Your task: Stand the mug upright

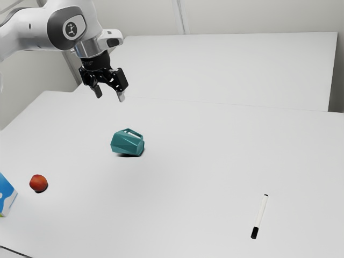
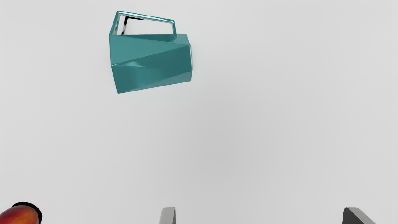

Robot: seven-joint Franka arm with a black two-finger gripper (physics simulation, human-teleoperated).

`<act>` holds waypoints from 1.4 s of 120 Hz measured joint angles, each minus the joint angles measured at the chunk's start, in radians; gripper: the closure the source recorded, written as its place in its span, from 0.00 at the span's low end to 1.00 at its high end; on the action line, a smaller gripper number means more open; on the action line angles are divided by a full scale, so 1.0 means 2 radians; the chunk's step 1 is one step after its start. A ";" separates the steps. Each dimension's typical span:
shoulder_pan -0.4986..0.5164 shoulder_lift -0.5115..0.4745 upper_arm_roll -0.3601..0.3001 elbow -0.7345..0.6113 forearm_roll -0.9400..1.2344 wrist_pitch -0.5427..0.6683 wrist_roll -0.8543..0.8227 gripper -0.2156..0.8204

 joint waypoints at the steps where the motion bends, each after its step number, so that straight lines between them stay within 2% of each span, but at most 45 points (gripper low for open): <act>1: 0.000 0.000 0.000 0.000 0.000 0.000 0.000 0.23; 56: 0.001 0.029 0.005 0.027 -0.005 -0.003 0.001 0.23; 88: 0.079 0.069 0.007 0.056 -0.025 -0.012 0.020 0.23; 129: 0.158 0.132 0.009 0.066 -0.110 -0.002 0.083 0.23; 168: 0.204 0.194 0.010 0.061 -0.207 0.034 0.162 0.23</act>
